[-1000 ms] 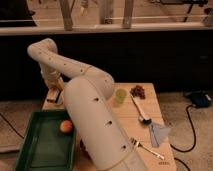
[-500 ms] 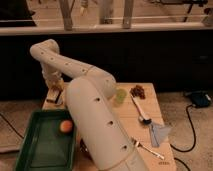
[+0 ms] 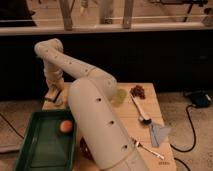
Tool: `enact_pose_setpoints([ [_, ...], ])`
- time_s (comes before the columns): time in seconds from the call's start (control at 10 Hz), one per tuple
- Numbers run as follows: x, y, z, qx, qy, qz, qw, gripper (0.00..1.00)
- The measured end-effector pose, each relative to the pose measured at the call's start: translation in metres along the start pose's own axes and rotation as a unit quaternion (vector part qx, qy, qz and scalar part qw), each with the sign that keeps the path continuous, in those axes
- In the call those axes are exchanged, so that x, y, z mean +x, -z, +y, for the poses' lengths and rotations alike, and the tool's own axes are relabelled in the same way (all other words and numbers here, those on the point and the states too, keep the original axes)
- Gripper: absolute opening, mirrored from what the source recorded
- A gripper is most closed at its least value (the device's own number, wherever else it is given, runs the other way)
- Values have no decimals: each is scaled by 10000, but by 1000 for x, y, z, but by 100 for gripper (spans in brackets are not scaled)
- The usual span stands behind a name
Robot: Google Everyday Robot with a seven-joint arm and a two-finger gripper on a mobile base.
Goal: Place eraser in paper cup
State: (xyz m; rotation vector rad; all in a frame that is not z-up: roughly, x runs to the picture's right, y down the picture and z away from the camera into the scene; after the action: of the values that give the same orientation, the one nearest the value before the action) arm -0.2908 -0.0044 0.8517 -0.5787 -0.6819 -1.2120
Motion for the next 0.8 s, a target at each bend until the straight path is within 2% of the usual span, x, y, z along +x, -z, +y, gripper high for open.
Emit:
enact_pose_setpoints([
  [0.2,2,0,0,102,-183,-128,9997,3],
  [0.8,2,-6,-3,105,-332,-270,9990,3],
])
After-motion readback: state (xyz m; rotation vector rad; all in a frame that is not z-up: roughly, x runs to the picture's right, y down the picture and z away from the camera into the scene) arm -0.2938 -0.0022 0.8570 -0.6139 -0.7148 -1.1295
